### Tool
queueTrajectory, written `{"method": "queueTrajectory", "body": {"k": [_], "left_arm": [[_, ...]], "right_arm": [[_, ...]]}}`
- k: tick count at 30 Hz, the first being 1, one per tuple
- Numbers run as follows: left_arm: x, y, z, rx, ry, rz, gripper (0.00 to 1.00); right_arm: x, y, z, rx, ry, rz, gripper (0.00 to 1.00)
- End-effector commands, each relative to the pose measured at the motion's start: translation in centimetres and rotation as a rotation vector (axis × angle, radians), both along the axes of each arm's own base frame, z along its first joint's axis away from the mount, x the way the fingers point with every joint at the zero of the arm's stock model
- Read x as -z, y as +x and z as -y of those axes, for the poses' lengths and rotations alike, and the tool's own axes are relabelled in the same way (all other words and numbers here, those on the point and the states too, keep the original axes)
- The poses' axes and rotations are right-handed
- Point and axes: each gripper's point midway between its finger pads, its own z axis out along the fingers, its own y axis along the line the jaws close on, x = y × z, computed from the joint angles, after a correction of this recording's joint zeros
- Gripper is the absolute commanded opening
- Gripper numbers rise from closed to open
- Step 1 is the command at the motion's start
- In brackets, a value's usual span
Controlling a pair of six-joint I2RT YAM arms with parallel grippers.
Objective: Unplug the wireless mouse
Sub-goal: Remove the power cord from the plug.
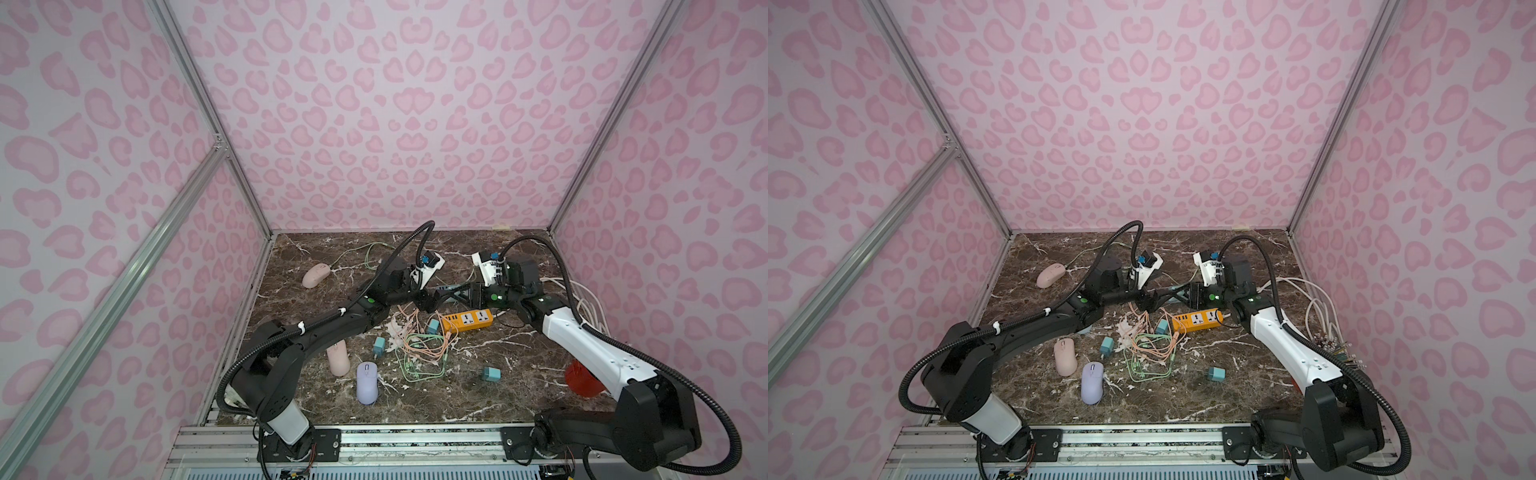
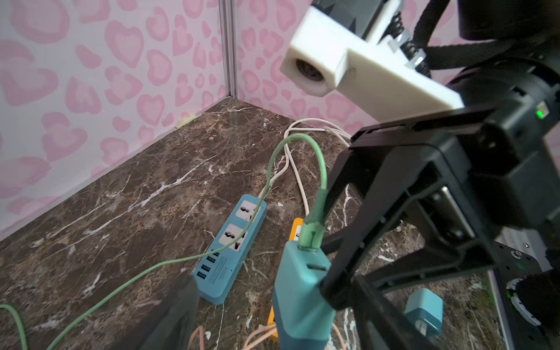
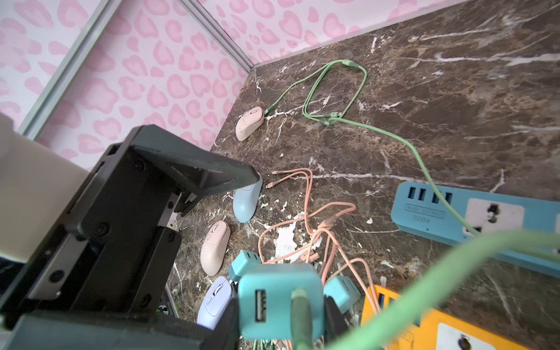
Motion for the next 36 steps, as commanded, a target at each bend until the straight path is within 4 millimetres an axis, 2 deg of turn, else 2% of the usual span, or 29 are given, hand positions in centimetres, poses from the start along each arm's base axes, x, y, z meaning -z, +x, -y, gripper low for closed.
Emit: {"method": "queueTrajectory", "body": {"k": [1, 2, 5, 8, 10, 14, 20, 21, 22, 24, 25, 26, 27, 28, 29, 31, 32, 34, 36], "left_arm": [[-0.2, -0.3, 0.7, 0.041, -0.007, 0.016, 0.69], [-0.1, -0.5, 0.8, 0.051, -0.006, 0.013, 0.66], [-0.2, -1.3, 0.8, 0.095, -0.014, 0.020, 0.66], [0.0, -1.7, 0.6, 0.097, -0.014, 0.029, 0.76], [0.3, -1.5, 0.5, 0.090, 0.001, 0.026, 0.79], [1.0, -1.1, 0.5, 0.073, 0.014, 0.015, 0.80], [1.0, -0.9, 0.8, 0.072, 0.019, 0.005, 0.75], [1.0, -0.9, 0.8, 0.074, 0.019, 0.004, 0.73], [0.9, -0.9, 0.8, 0.077, 0.016, 0.005, 0.66], [1.0, -1.1, 0.8, 0.087, 0.018, -0.001, 0.39], [1.2, -1.1, 0.8, 0.088, 0.023, -0.008, 0.22], [1.3, -1.1, 0.8, 0.089, 0.029, -0.013, 0.10], [1.5, -1.2, 0.8, 0.088, 0.032, -0.017, 0.03], [1.5, -1.2, 0.7, 0.084, 0.030, -0.016, 0.03], [1.6, -1.2, 0.6, 0.080, 0.029, -0.018, 0.03], [1.8, -1.2, 0.4, 0.072, 0.033, -0.020, 0.03], [1.8, -1.3, 0.4, 0.070, 0.034, -0.021, 0.03], [2.0, -1.4, 0.3, 0.070, 0.038, -0.028, 0.03], [2.0, -1.5, 0.3, 0.074, 0.037, -0.032, 0.03]], "right_arm": [[-2.2, -0.9, -1.6, -0.097, 0.096, 0.022, 0.15], [-2.2, -0.9, -1.6, -0.097, 0.097, 0.021, 0.15], [-1.9, -0.1, -0.8, -0.050, 0.073, 0.019, 0.14], [-1.8, 0.3, 0.1, -0.025, 0.089, 0.009, 0.14], [-1.8, 0.1, 0.0, -0.037, 0.103, 0.000, 0.14], [-1.9, -0.5, -0.6, -0.072, 0.140, -0.016, 0.14], [-1.7, -1.8, -2.2, -0.144, 0.185, -0.047, 0.15], [-1.6, -1.9, -2.5, -0.151, 0.186, -0.048, 0.15], [-1.5, -1.9, -2.6, -0.153, 0.185, -0.051, 0.15], [-1.4, -1.9, -2.7, -0.150, 0.185, -0.055, 0.15], [-1.5, -1.8, -2.7, -0.143, 0.186, -0.050, 0.14], [-1.5, -1.7, -2.6, -0.134, 0.183, -0.045, 0.14], [-1.6, -1.7, -2.5, -0.128, 0.180, -0.038, 0.14], [-1.6, -1.6, -2.4, -0.121, 0.174, -0.035, 0.15], [-1.6, -1.5, -2.3, -0.113, 0.166, -0.033, 0.22], [-1.4, -1.0, -1.8, -0.079, 0.127, -0.025, 0.56], [-1.2, -0.7, -1.4, -0.055, 0.100, -0.018, 0.69], [-1.4, -0.4, -1.0, -0.027, 0.079, 0.000, 0.73], [-1.7, -0.1, -0.7, -0.008, 0.075, 0.008, 0.70]]}}
